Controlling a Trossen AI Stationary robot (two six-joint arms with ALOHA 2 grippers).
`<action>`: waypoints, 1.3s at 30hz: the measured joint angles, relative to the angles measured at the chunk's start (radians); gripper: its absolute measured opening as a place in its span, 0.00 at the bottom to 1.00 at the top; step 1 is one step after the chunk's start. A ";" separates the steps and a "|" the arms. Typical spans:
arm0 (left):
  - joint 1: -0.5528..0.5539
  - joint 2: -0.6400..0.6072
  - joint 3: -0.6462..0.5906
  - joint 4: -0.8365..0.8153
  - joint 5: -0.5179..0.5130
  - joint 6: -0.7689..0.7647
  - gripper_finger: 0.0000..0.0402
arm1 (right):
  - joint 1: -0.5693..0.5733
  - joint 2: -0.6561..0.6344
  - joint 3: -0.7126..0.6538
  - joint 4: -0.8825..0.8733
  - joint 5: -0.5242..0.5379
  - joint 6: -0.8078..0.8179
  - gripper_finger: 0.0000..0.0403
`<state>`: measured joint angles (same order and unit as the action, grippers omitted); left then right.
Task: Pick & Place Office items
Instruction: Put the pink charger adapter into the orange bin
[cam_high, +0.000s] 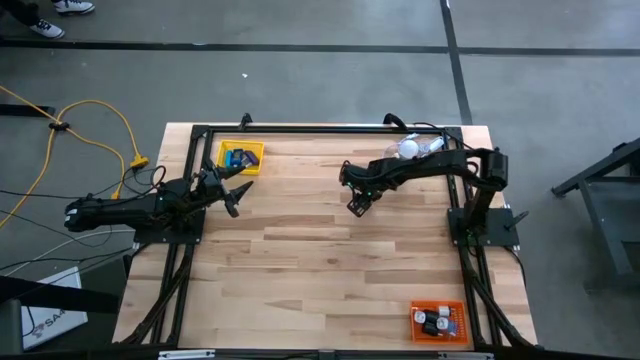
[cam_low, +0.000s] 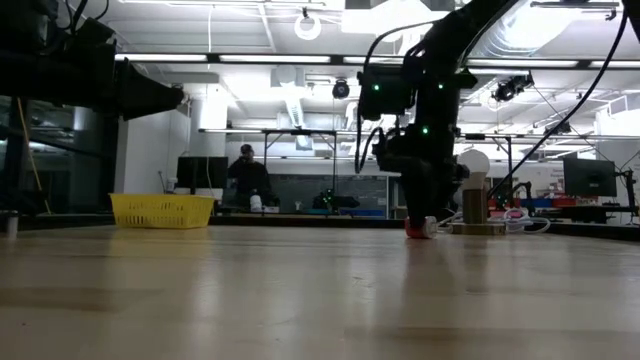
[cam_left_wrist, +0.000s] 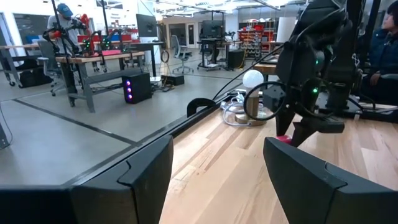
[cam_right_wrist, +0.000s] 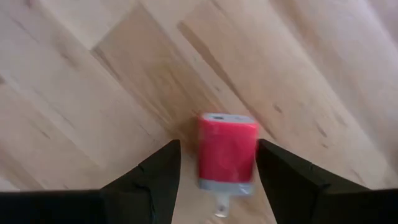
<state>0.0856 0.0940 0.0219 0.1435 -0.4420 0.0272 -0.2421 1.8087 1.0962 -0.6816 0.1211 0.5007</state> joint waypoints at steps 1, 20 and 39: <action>0.000 0.000 0.000 0.000 0.000 0.000 0.60 | 0.000 0.005 0.000 0.009 -0.005 0.000 0.48; 0.000 0.000 0.000 0.000 0.000 0.000 0.60 | 0.000 0.013 0.000 0.017 -0.020 0.000 0.48; 0.000 0.000 0.000 0.000 0.000 0.000 0.60 | 0.000 0.013 0.000 0.017 -0.023 -0.008 0.34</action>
<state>0.0856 0.0941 0.0219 0.1432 -0.4420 0.0272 -0.2424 1.8217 1.0966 -0.6643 0.0978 0.4926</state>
